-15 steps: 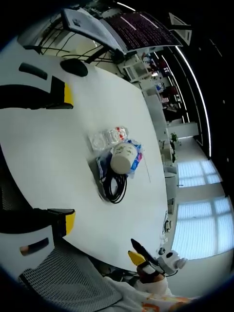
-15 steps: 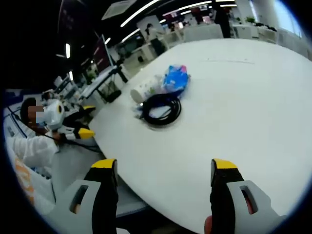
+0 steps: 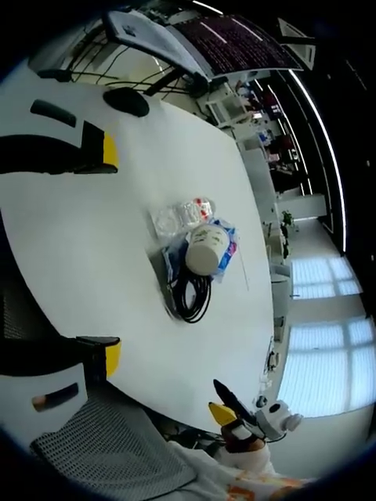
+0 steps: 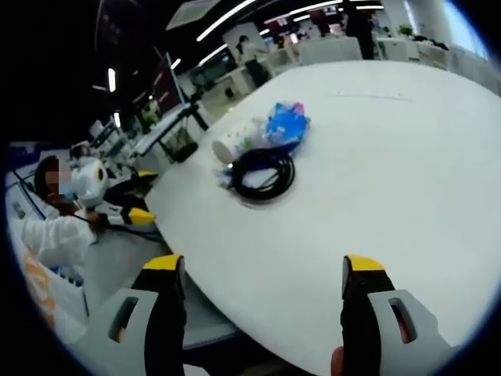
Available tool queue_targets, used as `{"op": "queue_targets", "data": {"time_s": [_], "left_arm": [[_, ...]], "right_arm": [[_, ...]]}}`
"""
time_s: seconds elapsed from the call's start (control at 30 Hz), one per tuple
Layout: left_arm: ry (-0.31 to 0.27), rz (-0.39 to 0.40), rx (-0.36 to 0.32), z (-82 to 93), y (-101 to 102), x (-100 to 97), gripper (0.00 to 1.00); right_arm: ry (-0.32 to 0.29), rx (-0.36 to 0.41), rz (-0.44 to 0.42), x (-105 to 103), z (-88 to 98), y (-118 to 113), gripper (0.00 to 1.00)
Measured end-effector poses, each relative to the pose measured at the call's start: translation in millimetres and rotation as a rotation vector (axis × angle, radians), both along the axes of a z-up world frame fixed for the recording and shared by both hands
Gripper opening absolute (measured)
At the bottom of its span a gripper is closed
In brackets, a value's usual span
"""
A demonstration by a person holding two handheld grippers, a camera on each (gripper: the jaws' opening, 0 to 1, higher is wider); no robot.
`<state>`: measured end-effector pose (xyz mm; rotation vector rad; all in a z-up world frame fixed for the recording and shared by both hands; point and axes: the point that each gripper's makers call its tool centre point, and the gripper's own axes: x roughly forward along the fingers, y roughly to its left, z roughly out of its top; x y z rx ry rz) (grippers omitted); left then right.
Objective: Arrange the tabletop items into an orderly group along one side of the table until the central work area is clear of visible clutter.
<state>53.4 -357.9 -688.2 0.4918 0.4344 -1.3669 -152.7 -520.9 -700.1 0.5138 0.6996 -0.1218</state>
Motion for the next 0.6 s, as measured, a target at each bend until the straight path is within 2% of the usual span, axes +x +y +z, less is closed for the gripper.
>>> {"op": "queue_targets", "data": {"time_s": [0.4, 0.6], "left_arm": [[0.001, -0.005, 0.017, -2.9, 1.6, -1.4, 0.85], [-0.006, -0.002, 0.012, -1.0, 1.8, -0.6, 0.85]], "right_arm": [[0.01, 0.009, 0.025, 5.8, -3.4, 6.4, 0.81], [0.025, -0.014, 0.043, 6.4, -4.4, 5.2, 0.81]]}}
